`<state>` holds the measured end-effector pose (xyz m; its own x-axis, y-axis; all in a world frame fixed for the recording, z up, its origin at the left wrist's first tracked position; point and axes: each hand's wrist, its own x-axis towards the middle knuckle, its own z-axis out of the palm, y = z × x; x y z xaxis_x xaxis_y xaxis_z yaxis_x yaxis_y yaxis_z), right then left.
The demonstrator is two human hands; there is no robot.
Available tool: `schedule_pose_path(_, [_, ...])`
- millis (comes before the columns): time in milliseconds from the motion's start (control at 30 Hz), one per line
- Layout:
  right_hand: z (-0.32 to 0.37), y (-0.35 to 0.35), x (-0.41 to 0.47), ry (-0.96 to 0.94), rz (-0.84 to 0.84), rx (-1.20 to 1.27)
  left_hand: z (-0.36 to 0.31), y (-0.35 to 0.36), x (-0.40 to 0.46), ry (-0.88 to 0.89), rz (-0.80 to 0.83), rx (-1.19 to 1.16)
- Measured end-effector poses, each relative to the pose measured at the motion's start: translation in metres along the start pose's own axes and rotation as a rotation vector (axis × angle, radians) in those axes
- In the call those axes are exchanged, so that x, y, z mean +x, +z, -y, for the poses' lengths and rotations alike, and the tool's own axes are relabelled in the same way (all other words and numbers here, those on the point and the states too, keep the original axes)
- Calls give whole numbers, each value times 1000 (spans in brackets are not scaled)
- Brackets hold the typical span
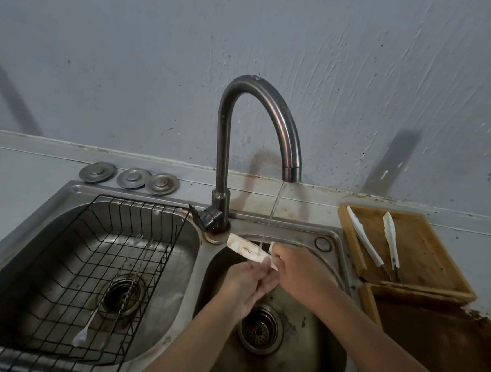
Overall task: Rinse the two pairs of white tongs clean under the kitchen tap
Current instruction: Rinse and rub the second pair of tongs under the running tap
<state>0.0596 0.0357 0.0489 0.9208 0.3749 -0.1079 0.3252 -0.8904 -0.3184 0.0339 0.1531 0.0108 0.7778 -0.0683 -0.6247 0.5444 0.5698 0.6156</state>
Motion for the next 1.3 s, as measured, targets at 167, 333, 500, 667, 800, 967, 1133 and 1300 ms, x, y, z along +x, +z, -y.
schedule_pose_path(167, [-1, -4, -4, 0, -2, -62, -4, 8, -1, -15, -28, -76])
schedule_pose_path(333, [-2, -10, -8, -12, 52, -94, 2, 9, 1, -53, -13, -78])
schedule_pose_path(500, [-1, -7, -14, -53, 16, -154, -1, 5, -3, -103, -9, -200])
schedule_pose_path(667, [-1, -4, -12, -87, 23, -182, -4, 11, -10, -80, 96, -106])
schedule_pose_path(800, [-2, -3, -14, -123, -4, -246, -4, 4, -5, -84, 18, -114])
schedule_pose_path(967, [0, -9, -18, -88, 19, -224, 5, 10, -10, -97, 95, -120])
schedule_pose_path(1133, [-4, -24, -23, -86, 37, -178, -4, -7, -5, -98, -38, -196])
schedule_pose_path(1300, [-20, -27, -25, -76, 92, -133, -3, -15, -7, -133, -15, -66])
